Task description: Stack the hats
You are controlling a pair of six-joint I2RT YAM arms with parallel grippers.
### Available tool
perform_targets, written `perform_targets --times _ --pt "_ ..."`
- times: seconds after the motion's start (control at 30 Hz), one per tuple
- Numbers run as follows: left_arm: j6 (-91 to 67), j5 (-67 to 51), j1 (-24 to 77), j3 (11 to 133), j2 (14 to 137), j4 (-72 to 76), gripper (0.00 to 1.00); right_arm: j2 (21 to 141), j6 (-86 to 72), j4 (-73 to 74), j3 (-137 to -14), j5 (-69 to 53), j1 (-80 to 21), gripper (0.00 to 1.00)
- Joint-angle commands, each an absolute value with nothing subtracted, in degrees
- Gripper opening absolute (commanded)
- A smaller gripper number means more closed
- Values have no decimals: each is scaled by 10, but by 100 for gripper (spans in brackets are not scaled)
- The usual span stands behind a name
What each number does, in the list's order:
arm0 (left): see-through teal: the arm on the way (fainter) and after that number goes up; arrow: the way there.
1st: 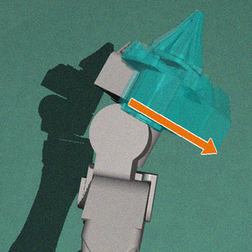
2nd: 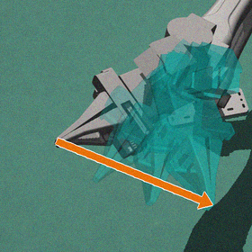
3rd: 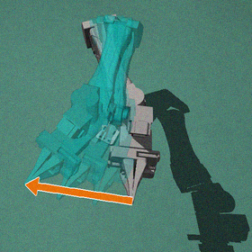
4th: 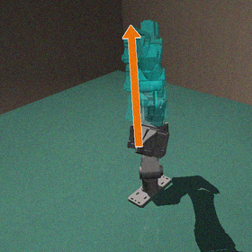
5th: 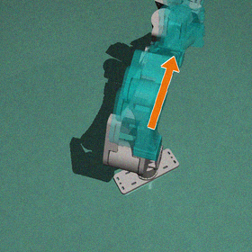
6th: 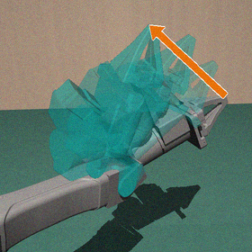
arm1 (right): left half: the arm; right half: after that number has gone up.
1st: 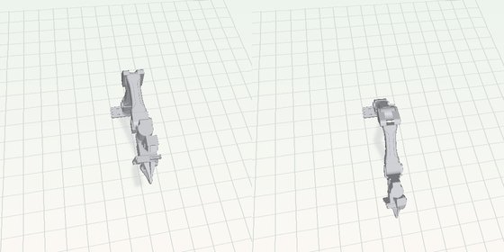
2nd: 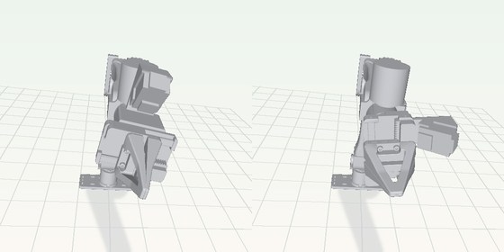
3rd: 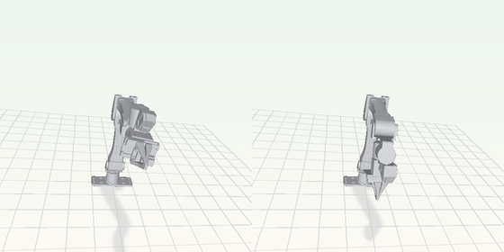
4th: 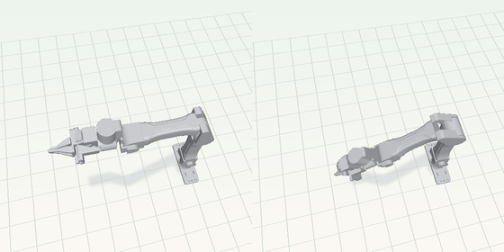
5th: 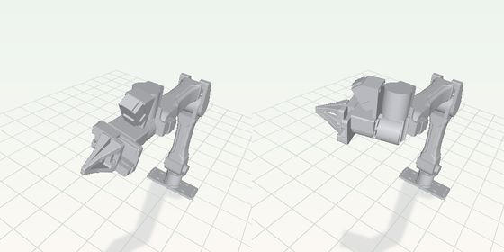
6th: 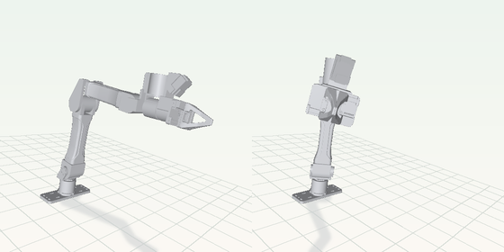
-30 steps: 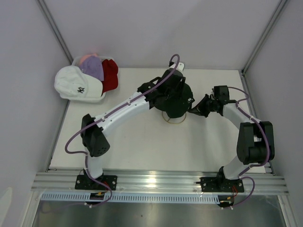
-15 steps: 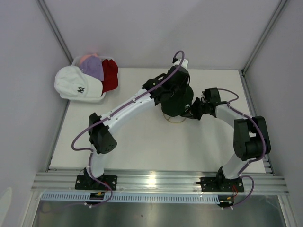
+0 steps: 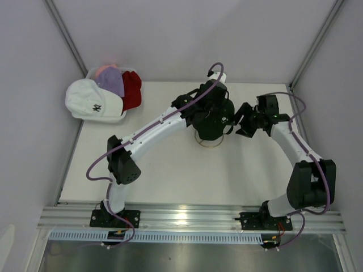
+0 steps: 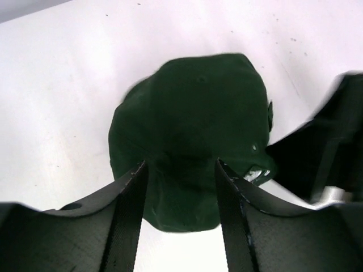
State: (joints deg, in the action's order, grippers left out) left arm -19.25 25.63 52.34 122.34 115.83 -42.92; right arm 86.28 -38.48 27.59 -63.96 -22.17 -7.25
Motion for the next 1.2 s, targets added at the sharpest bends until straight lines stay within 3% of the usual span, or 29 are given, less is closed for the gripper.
perform_targets --times 0.0,0.1,0.43,0.6,0.8,1.0,1.17 --pt "-160 285 527 1231 1124 -429 55 804 -352 324 -692 -199 -62 71" --pt "-149 271 526 1237 1088 -412 61 773 -344 338 -712 -212 -54 78" --pt "-153 260 526 1285 1064 -443 79 705 -338 385 -726 -169 -43 83" --pt "-206 214 479 1271 996 -504 98 695 -302 370 -768 -199 -35 96" --pt "-222 180 294 1118 814 -507 99 724 -243 363 -884 -237 -36 99" --pt "-218 156 114 1051 764 -568 99 758 -252 324 -941 -247 -36 100" --pt "-269 152 -23 948 731 -550 100 775 -268 263 -918 -291 -37 99"
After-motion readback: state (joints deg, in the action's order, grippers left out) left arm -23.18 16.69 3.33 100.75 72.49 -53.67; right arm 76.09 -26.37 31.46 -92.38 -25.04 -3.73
